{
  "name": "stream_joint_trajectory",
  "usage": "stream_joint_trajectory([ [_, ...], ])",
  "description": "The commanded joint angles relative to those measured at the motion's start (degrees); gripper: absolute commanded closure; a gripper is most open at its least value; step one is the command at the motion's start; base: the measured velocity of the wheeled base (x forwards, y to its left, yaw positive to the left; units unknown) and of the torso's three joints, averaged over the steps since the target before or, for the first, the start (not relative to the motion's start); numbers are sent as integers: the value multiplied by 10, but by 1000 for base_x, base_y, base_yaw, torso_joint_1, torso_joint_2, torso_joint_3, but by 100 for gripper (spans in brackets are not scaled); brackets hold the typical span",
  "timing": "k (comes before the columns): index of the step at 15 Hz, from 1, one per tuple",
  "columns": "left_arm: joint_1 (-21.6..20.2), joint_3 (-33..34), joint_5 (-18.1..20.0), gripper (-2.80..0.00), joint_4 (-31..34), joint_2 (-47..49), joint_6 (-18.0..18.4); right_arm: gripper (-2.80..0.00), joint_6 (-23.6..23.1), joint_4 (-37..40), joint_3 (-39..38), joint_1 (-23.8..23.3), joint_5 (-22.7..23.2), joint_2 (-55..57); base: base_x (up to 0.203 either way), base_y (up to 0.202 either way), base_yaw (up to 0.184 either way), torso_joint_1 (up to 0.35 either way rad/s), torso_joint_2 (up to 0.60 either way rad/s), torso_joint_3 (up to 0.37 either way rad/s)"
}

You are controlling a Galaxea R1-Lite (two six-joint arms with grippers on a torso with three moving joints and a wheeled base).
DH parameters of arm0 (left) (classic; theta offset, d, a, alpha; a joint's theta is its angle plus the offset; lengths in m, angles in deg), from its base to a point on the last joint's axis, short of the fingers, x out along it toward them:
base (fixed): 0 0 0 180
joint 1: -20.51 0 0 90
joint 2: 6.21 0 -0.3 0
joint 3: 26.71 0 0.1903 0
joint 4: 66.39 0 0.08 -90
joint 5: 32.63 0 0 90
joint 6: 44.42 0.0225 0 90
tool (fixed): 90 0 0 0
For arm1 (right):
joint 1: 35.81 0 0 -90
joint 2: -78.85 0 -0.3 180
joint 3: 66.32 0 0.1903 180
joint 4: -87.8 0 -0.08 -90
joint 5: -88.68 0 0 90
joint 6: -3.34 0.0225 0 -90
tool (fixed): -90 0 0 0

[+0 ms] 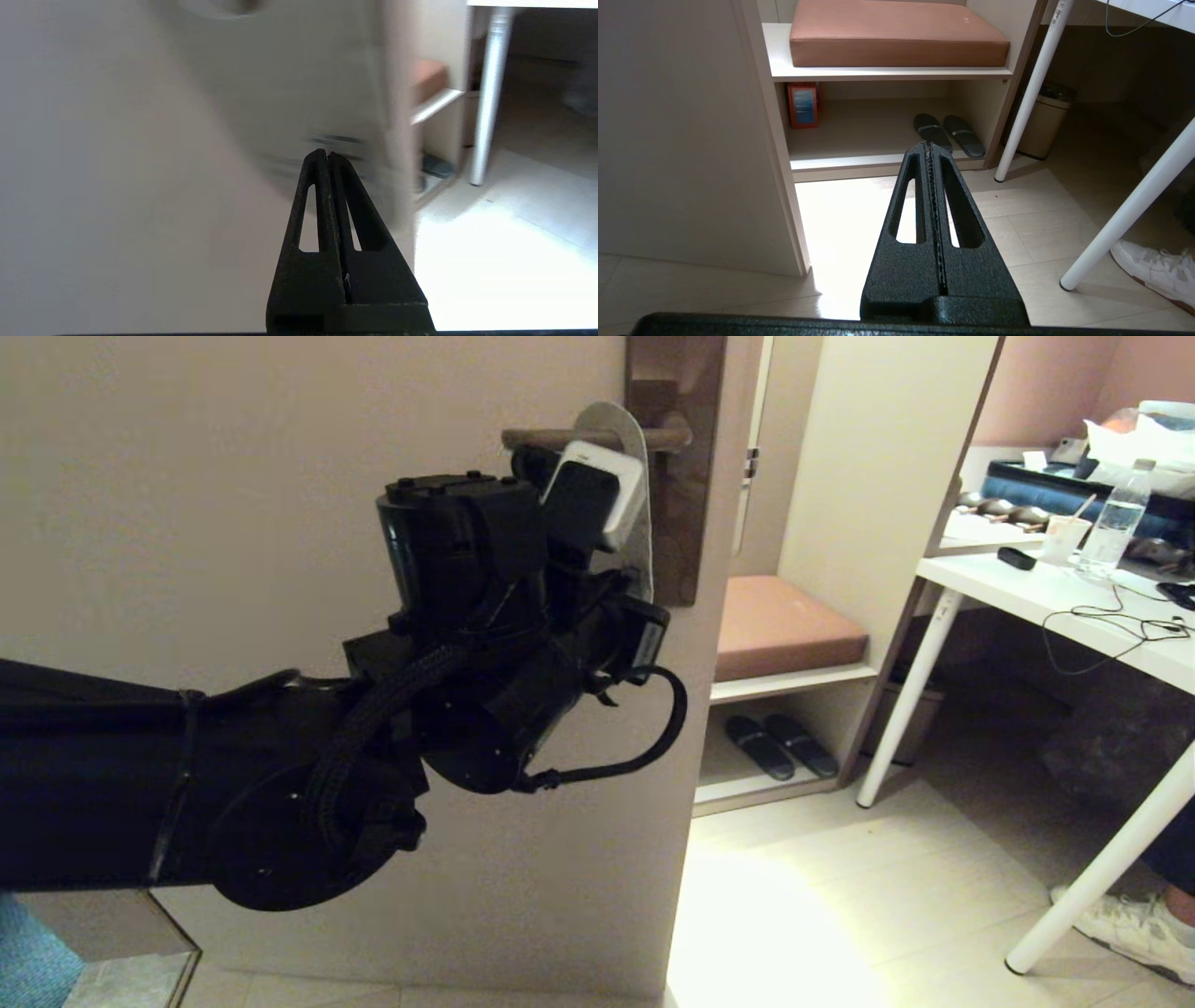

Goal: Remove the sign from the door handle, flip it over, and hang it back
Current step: Hang the sign back with the other side facing out

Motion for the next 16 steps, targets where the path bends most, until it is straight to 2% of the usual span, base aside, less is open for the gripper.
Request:
stream_joint_trajectory([
  [1, 17, -1, -2, 0, -2, 2, 2, 0, 0, 0, 0, 0, 0, 0, 0, 0, 0, 0, 0, 0],
  [4, 24, -5, -2, 0, -2, 4, 2, 0, 0, 0, 0, 0, 0, 0, 0, 0, 0, 0, 0, 0],
  [9, 6, -13, -3, 0, -3, 10, 1, 0, 0, 0, 0, 0, 1, 0, 0, 0, 0, 0, 0, 0],
  [13, -13, -68, -6, 0, 0, 32, 3, 0, 0, 0, 0, 0, 0, 0, 0, 0, 0, 0, 0, 0],
  [16, -17, -80, -6, 0, 1, 37, 4, 0, 0, 0, 0, 0, 1, 0, 0, 0, 0, 0, 0, 0],
])
